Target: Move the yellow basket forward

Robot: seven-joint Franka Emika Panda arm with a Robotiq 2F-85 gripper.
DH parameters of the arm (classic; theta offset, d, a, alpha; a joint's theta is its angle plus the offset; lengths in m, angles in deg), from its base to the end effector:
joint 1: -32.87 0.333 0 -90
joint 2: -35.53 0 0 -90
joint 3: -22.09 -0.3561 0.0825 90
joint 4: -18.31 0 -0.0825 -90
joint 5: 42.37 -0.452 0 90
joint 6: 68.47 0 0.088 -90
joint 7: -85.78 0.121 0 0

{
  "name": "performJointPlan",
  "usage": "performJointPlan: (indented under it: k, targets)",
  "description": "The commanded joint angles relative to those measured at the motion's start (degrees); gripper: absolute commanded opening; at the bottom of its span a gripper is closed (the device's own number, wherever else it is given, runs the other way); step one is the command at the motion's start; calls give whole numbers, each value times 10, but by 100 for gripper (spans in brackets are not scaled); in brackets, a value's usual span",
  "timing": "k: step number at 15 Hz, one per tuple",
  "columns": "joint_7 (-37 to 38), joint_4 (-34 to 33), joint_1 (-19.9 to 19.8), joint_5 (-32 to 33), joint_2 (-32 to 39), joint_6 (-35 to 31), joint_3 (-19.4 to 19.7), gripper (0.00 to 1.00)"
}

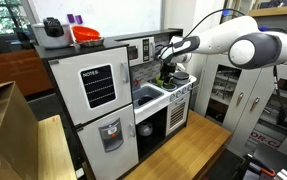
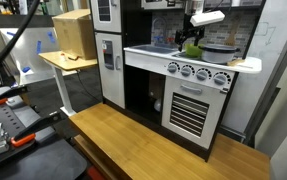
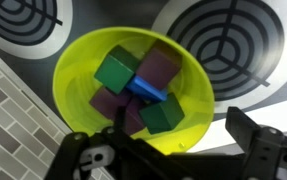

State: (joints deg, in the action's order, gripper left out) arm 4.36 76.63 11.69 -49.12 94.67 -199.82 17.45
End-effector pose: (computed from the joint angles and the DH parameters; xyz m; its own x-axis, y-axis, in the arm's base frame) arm 0.8577 -0.2792 0.2153 0.4961 0.8435 0.2057 0.8216 -0.5327 0.2030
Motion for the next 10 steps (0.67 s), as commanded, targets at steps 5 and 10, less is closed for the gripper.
performJointPlan:
  k: [5, 10]
  targets:
    - [3, 18, 9, 28, -13, -14, 16, 100]
    - [9, 18, 8, 26, -13, -17, 23, 100]
